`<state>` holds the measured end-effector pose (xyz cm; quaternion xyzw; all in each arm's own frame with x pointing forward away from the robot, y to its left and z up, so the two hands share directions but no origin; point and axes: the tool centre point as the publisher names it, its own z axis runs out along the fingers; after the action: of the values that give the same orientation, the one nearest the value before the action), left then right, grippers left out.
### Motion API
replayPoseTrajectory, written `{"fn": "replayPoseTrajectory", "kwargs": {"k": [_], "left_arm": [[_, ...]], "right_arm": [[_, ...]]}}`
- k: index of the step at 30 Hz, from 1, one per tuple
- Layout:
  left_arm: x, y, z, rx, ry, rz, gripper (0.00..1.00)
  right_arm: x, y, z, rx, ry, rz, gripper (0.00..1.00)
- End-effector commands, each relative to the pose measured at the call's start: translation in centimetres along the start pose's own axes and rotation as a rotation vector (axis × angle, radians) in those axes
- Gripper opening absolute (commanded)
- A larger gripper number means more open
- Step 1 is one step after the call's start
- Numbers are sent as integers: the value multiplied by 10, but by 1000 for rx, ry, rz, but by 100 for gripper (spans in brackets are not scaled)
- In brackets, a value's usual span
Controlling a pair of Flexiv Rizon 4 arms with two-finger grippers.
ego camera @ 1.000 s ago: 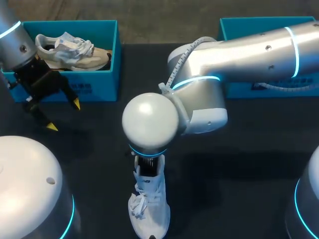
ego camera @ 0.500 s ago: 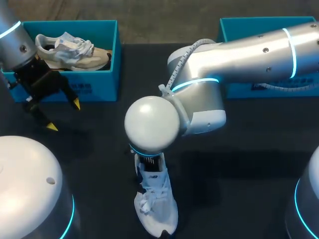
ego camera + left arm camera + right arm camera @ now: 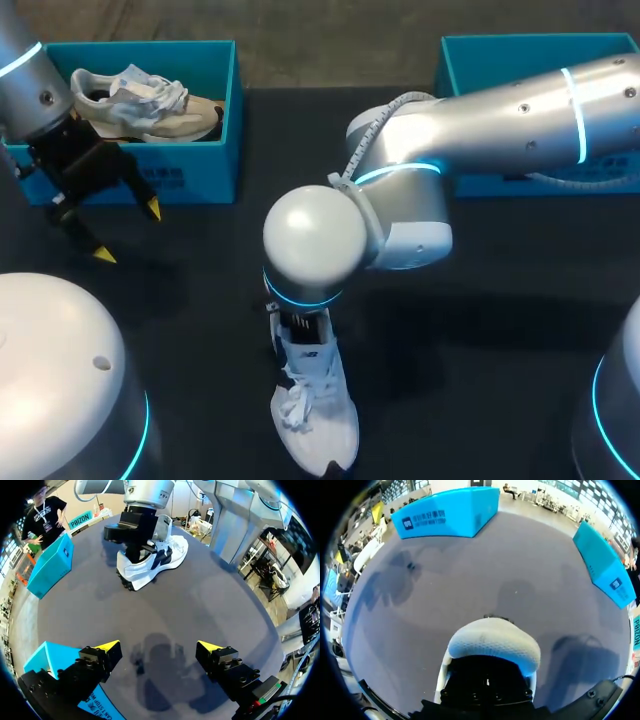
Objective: Take the shoe out of the shoebox, open the shoe tongue, remove and reinsert the insole, then place the shoe into the shoebox
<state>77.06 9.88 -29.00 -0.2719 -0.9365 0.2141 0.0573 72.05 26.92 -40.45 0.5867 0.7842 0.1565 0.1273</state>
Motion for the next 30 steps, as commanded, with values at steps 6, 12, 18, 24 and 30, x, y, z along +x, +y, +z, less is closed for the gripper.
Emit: {"fn": "replayPoseTrajectory", "kwargs": {"k": [6, 12, 18, 24, 30], "left_arm": [[0, 0, 0, -2, 2, 0, 100], [0, 0, 0, -2, 2, 0, 100], [0, 0, 0, -2, 2, 0, 100], [0, 0, 0, -2, 2, 0, 100], [0, 0, 0, -2, 2, 0, 100]], "right_arm": [[0, -28, -3, 66, -37, 7, 0], [0, -42, -23, 71, -64, 8, 0], [-2, -30, -43, -26, -56, -10, 0], [-4, -8, -38, -61, -42, -41, 0], [-4, 6, -13, -32, -8, -58, 0]]}}
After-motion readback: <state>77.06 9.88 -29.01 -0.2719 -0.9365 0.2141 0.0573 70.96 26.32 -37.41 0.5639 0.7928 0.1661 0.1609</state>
